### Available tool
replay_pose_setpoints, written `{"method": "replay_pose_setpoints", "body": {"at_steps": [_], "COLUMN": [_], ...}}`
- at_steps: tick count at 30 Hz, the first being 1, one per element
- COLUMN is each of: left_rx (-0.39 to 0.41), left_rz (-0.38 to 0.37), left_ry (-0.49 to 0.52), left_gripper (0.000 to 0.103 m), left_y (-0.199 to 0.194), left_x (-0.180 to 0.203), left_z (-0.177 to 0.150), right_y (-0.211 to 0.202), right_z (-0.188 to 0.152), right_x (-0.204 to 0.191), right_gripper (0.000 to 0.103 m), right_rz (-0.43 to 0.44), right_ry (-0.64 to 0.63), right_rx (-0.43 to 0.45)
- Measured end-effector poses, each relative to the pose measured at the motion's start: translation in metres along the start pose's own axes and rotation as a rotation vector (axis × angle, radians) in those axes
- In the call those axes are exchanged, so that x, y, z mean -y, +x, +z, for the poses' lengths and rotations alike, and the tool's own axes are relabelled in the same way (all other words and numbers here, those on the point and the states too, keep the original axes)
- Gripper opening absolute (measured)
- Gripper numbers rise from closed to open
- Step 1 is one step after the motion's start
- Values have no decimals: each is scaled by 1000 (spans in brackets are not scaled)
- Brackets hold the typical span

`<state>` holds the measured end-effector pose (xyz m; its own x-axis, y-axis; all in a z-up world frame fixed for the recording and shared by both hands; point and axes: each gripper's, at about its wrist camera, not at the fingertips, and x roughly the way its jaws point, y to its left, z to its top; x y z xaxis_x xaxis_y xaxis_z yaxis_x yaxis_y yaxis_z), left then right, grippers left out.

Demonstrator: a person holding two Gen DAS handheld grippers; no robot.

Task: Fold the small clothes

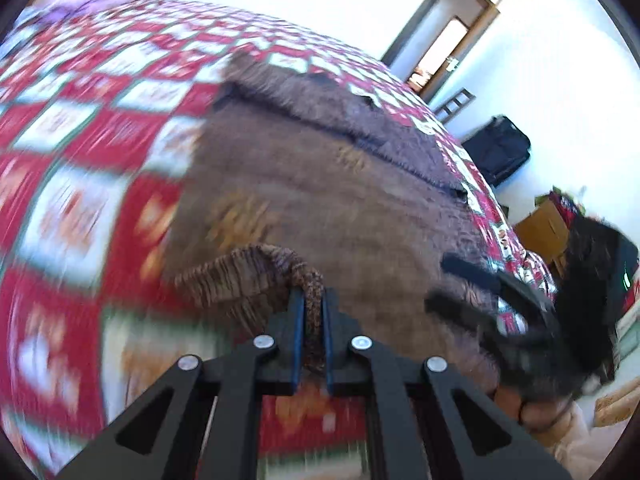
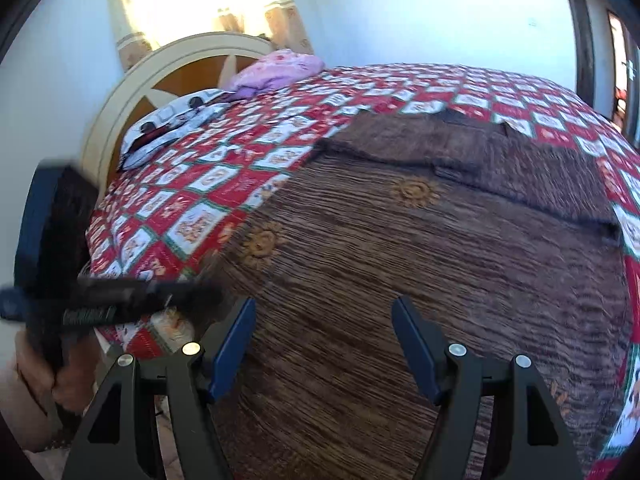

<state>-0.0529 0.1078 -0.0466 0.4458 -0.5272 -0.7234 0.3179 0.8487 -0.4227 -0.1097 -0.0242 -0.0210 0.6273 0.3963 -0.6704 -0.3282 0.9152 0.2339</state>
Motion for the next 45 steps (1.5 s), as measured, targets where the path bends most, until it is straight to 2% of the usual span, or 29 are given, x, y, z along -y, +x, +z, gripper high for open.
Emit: {"method": "replay_pose_setpoints", "body": {"at_steps": [3,5,7,8,9,10,11,12,14,17,18,19,20,21,25,27,30,35,38,41,43,44,45], "left_rx": [-49,-83,-85,-69,-43,-6,22,56,63,25,-2,-20,-33,-38,-44,-49,-68,-50,-22,-3,-40,-66,-84], "left_rz": [36,23,11,7,10,19,31,49,67,99,112,120,122,116,42,-17,-110,-103,-119,-158,-196,-216,-227], "left_ry": [31,-5,-46,-51,-50,-36,-19,16,80,181,225,256,288,330,487,583,778,1075,1146,1111,1054,1022,988], "left_gripper": [12,13,20,31,49,58,73,79,80,81,85,86,86,86,86,86,86,86,86,85,65,37,17], "left_y": [26,29,17,9,-1,-13,-22,-35,-43,-44,-41,-37,-36,-34,-32,-29,-20,-4,5,10,20,25,28], "left_x": [-4,-17,-31,-36,-41,-45,-48,-49,-50,-48,-46,-43,-41,-37,-21,-9,16,43,44,43,44,41,38], "left_z": [24,35,41,41,41,41,38,34,32,36,35,35,35,35,39,42,44,34,35,44,49,51,52], "right_y": [1,2,6,10,14,17,22,30,44,64,66,68,69,76,76,67,57,46,48,59,63,67,68], "right_z": [-2,-4,-6,-6,-6,-5,-5,-4,-3,-6,-6,-3,0,5,21,29,41,61,68,75,78,82,84], "right_x": [10,15,17,16,13,9,4,-2,-13,-29,-34,-37,-37,-32,-9,-4,-7,-10,-15,-13,-13,-12,-9], "right_gripper": [71,71,71,71,71,71,71,71,71,71,67,57,21,3,3,3,3,3,3,3,3,3,3], "right_rz": [-11,2,33,51,69,82,92,101,120,131,116,100,101,133,201,261,305,356,329,345,344,357,364], "right_ry": [47,74,94,95,85,68,44,16,-34,-118,-155,-175,-173,-134,2,20,-2,-49,-128,-140,-157,-158,-151], "right_rx": [-4,-17,-34,-45,-56,-63,-71,-85,-121,-163,-147,-132,-134,-163,-147,-125,-114,-115,-140,-174,-183,-185,-185]}}
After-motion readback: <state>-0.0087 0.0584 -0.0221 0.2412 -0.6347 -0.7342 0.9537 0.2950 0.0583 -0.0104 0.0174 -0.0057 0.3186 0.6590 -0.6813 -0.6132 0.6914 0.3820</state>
